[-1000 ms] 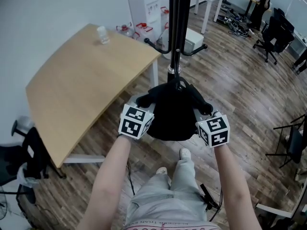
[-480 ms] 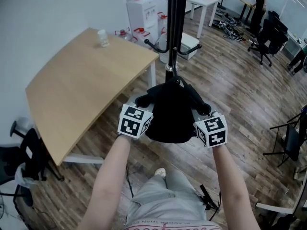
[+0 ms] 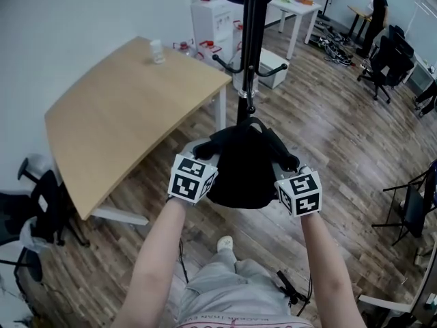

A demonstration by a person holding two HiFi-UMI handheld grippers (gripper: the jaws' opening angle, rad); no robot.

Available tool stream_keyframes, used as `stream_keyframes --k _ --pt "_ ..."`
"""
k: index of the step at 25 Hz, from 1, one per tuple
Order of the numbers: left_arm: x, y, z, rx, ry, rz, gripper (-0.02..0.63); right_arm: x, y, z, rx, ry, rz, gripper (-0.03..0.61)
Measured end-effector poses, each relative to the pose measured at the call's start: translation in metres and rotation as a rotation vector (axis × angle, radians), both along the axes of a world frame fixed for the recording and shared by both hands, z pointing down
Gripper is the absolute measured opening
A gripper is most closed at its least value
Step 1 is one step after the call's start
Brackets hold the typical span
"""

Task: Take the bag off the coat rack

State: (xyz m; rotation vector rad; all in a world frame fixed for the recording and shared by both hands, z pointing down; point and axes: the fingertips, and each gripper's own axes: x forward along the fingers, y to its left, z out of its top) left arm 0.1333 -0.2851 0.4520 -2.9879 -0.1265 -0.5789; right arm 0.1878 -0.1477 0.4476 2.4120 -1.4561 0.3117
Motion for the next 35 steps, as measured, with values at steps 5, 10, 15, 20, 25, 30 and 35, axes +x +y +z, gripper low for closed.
stream_keyframes --k 5,10,15,20,25,30,35 --pt "-0.021 0.007 -0.01 0.002 -0.004 -0.024 0.081 -0.017 0.005 -0.011 0.002 0.012 -0.013 0.063" --pt "-0.048 0.007 -0.014 0.001 0.01 -0.063 0.081 -0.041 0.003 -0.015 0.01 0.015 -0.008 0.063" --pt "-0.074 0.008 -0.013 -0.016 0.007 -0.099 0.081 -0.062 0.004 -0.013 0.024 0.005 -0.032 0.063" --pt "-0.1 -0.008 -0.031 0.007 0.027 -0.163 0.08 -0.082 -0.016 -0.032 0.039 0.032 -0.077 0.063" --pt "-0.127 -0.042 -0.064 0.032 0.09 -0.226 0.08 -0.101 -0.055 -0.063 0.074 0.076 -0.129 0.063" --pt "-0.15 -0.075 -0.107 0.066 0.157 -0.273 0.078 -0.118 -0.091 -0.104 0.133 0.122 -0.166 0.063" --pt "-0.168 -0.11 -0.156 0.136 0.21 -0.282 0.078 -0.131 -0.13 -0.15 0.19 0.174 -0.206 0.063"
